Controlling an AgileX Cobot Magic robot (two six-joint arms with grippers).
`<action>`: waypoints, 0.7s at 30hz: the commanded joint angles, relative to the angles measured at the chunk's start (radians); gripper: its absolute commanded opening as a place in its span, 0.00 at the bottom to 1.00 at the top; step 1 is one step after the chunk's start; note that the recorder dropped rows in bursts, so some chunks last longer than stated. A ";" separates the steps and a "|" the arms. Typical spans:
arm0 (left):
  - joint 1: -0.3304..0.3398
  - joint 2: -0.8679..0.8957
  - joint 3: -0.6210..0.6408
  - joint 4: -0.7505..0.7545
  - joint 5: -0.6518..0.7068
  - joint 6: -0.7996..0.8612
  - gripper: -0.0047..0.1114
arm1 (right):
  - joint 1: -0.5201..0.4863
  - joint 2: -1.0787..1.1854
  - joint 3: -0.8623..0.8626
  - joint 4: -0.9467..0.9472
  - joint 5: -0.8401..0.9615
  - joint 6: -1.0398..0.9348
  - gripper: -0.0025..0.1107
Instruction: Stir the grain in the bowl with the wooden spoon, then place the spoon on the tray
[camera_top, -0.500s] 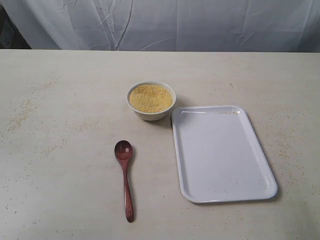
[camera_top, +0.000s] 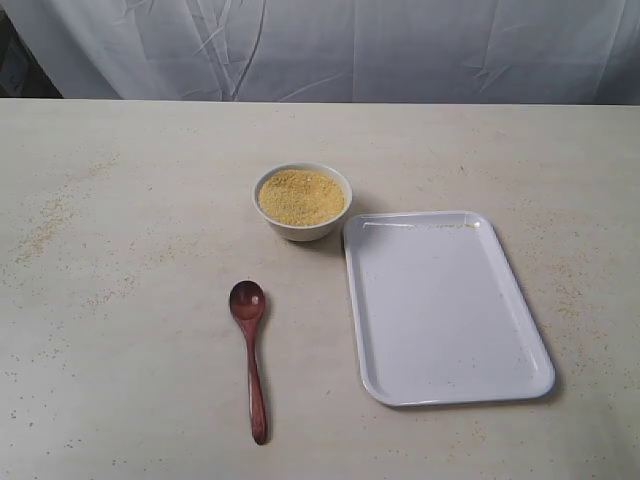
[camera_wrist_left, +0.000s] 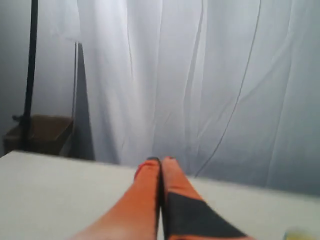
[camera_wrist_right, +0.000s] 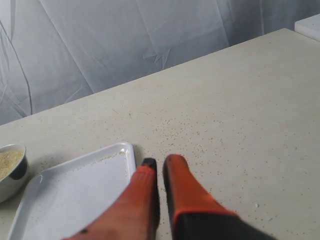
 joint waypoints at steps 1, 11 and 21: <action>-0.004 -0.005 0.001 -0.139 -0.399 -0.196 0.04 | -0.005 -0.008 -0.001 -0.002 -0.009 -0.002 0.10; -0.006 0.337 -0.291 0.175 -0.130 -0.314 0.04 | -0.005 -0.008 -0.001 -0.002 -0.009 -0.002 0.10; -0.370 1.092 -0.366 0.898 -0.152 -0.875 0.04 | -0.005 -0.008 -0.001 -0.002 -0.009 -0.002 0.10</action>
